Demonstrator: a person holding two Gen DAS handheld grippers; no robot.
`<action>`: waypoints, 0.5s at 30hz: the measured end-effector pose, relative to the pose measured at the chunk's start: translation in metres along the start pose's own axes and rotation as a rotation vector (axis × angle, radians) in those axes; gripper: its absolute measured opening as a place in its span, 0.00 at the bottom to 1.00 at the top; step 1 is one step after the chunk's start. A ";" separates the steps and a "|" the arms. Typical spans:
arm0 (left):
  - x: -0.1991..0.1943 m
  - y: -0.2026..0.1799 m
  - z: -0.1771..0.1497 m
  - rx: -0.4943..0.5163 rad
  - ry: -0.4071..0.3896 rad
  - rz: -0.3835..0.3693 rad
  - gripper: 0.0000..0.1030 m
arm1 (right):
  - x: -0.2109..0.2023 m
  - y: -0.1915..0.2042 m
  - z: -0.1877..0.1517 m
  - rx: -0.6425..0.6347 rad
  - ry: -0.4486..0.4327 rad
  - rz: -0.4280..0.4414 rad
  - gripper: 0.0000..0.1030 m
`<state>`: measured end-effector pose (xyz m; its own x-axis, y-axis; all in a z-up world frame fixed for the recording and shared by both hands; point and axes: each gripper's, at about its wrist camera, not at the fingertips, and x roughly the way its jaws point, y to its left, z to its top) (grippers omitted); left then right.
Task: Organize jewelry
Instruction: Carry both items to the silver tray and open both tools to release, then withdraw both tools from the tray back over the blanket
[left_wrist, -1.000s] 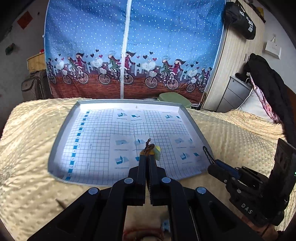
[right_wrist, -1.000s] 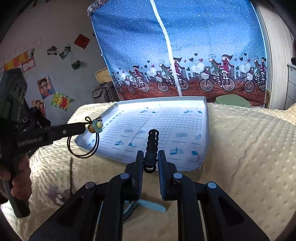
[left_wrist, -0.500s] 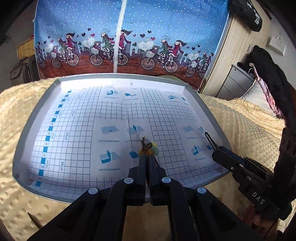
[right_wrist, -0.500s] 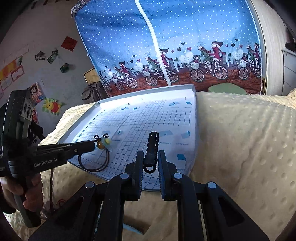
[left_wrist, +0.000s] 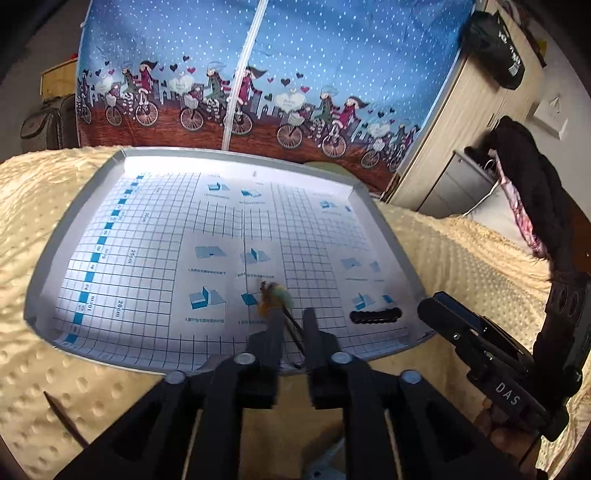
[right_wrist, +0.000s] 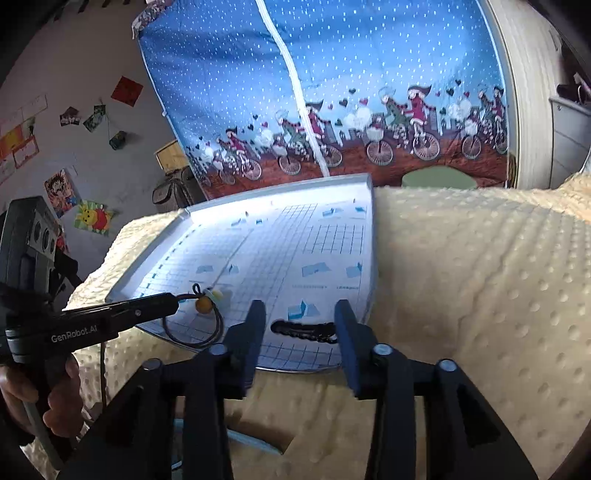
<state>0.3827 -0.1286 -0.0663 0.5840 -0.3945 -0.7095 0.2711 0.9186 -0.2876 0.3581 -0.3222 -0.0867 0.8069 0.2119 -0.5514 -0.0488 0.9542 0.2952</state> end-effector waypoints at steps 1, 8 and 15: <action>-0.008 -0.001 -0.001 0.001 -0.021 -0.001 0.27 | -0.007 0.001 0.002 -0.003 -0.014 -0.008 0.40; -0.084 0.001 -0.015 -0.067 -0.259 0.016 1.00 | -0.070 0.010 0.001 0.019 -0.139 -0.010 0.79; -0.155 -0.006 -0.045 -0.080 -0.374 0.089 1.00 | -0.140 0.039 -0.005 -0.050 -0.288 -0.008 0.99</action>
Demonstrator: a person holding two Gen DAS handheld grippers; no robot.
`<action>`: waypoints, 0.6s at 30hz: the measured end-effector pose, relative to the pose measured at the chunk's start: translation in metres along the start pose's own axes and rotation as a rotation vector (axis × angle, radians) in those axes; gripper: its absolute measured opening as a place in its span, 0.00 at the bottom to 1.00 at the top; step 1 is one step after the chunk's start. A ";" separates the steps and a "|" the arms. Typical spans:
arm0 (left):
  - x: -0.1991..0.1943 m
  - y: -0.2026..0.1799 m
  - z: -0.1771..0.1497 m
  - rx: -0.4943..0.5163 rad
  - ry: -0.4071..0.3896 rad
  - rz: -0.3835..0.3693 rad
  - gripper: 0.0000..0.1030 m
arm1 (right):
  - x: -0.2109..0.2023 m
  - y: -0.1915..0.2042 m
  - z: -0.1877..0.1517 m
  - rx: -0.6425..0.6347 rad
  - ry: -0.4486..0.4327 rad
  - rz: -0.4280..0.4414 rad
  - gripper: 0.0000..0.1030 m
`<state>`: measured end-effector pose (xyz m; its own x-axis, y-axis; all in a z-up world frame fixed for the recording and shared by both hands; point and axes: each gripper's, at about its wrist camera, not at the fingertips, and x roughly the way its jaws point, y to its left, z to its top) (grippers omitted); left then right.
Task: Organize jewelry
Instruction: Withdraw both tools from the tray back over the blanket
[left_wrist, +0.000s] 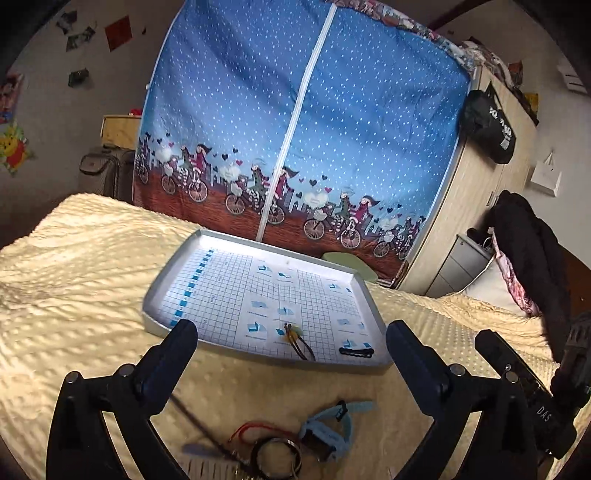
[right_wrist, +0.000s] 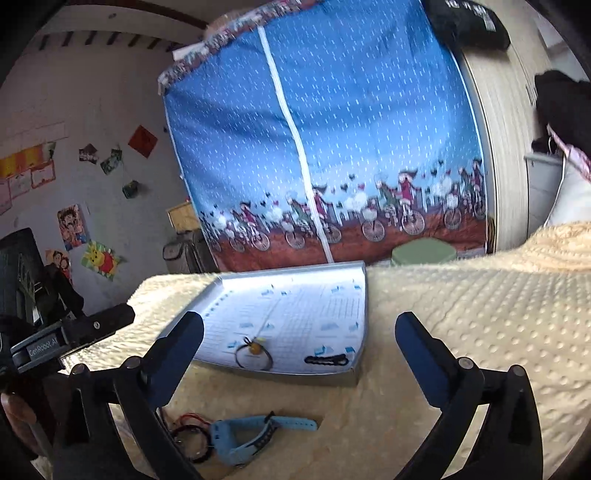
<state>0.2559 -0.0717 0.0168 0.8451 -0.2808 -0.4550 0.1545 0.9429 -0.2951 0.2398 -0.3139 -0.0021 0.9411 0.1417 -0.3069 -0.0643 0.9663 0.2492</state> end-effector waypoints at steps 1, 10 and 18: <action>-0.010 0.000 -0.001 0.006 -0.016 -0.003 1.00 | -0.009 0.004 0.001 -0.011 -0.011 -0.001 0.99; -0.098 -0.007 -0.020 0.045 -0.095 0.019 1.00 | -0.088 0.031 -0.012 -0.117 -0.005 -0.013 0.99; -0.138 0.005 -0.047 0.031 -0.063 0.049 1.00 | -0.135 0.045 -0.026 -0.133 0.034 0.002 0.99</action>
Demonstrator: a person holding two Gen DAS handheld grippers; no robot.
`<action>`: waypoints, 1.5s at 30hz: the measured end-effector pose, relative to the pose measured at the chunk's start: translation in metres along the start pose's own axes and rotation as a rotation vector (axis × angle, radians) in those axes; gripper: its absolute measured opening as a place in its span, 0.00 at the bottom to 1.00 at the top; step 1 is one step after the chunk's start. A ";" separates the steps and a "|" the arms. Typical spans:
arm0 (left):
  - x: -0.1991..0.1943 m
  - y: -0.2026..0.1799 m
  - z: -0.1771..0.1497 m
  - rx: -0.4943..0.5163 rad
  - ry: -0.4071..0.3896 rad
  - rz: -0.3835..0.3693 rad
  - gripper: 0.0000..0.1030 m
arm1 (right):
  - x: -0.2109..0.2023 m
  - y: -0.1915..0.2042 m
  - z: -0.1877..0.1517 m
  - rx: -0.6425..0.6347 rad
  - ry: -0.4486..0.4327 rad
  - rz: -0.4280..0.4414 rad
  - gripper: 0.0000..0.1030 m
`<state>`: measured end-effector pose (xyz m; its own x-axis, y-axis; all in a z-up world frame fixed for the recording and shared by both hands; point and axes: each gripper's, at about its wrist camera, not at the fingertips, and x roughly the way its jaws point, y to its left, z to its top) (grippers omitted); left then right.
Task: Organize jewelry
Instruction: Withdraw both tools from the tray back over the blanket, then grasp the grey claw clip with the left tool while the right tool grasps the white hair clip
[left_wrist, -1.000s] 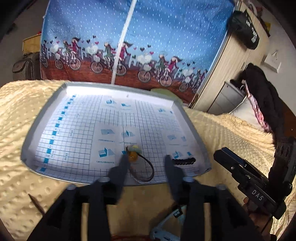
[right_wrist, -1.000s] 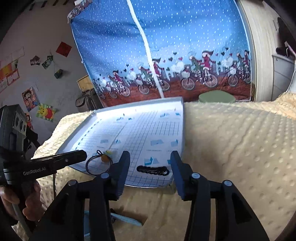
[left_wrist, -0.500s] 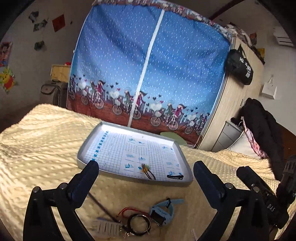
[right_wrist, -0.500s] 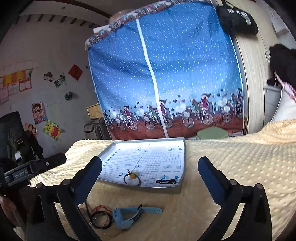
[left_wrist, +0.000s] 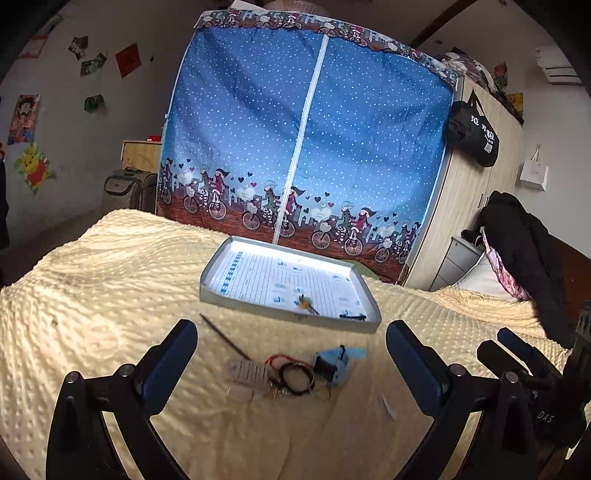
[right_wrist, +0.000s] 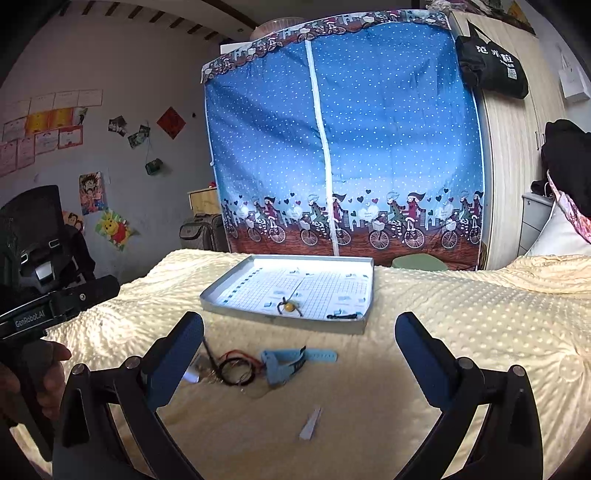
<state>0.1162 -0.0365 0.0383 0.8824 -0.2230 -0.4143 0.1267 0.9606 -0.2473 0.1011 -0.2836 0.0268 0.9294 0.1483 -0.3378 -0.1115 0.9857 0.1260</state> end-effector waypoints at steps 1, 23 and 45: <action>-0.004 0.002 -0.003 0.000 0.006 -0.001 1.00 | -0.003 0.002 -0.003 -0.005 0.011 0.000 0.99; 0.021 0.022 -0.068 -0.008 0.249 0.082 1.00 | 0.058 -0.014 -0.083 0.170 0.403 -0.011 0.99; 0.108 0.015 -0.070 0.201 0.382 0.177 1.00 | 0.125 -0.020 -0.115 0.273 0.507 0.084 0.59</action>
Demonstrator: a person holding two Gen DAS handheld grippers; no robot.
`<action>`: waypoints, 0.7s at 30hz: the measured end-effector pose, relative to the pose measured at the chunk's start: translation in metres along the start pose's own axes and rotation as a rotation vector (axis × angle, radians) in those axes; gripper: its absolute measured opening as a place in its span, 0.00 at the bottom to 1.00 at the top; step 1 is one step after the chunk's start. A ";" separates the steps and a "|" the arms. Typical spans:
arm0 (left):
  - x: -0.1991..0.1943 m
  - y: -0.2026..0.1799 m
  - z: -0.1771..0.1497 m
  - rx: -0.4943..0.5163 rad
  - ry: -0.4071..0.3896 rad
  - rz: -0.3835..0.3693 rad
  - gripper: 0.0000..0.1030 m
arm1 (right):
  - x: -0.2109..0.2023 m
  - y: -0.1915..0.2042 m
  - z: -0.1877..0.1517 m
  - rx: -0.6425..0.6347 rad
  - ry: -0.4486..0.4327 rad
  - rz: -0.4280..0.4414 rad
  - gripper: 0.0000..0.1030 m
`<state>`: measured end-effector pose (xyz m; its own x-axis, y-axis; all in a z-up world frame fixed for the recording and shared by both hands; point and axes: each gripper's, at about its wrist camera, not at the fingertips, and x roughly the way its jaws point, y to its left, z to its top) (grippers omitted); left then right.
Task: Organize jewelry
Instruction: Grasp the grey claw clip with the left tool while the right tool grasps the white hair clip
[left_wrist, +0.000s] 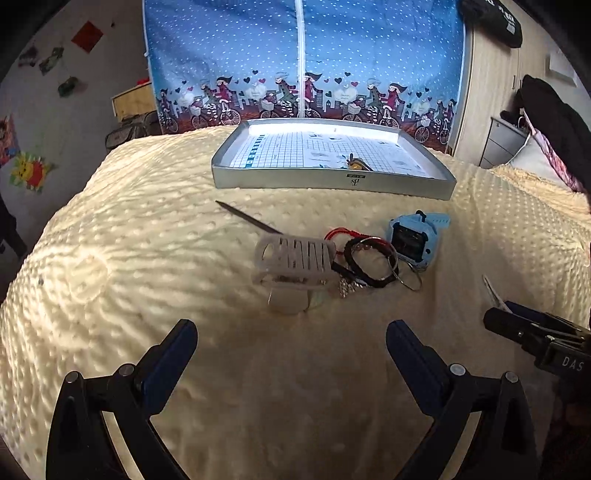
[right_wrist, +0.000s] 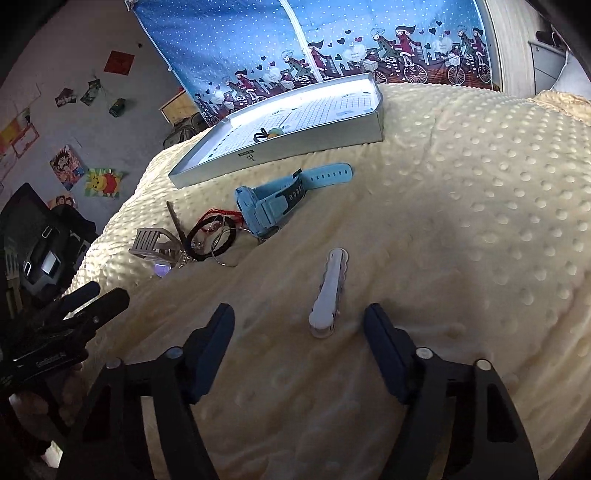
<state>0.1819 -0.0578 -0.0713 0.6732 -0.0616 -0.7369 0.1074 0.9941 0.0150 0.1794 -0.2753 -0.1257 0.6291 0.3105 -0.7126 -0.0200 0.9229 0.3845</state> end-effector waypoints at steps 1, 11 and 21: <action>0.003 0.000 0.003 0.002 -0.001 -0.008 1.00 | 0.003 0.000 0.000 -0.001 0.003 0.005 0.56; 0.020 -0.001 0.023 -0.004 -0.015 -0.017 1.00 | 0.023 0.006 0.008 -0.044 0.001 0.052 0.40; 0.040 0.003 0.032 -0.006 0.025 0.011 0.77 | 0.025 0.018 0.010 -0.086 0.008 0.131 0.31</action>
<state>0.2324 -0.0601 -0.0794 0.6558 -0.0481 -0.7534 0.0951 0.9953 0.0192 0.2026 -0.2536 -0.1311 0.6108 0.4306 -0.6644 -0.1682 0.8906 0.4226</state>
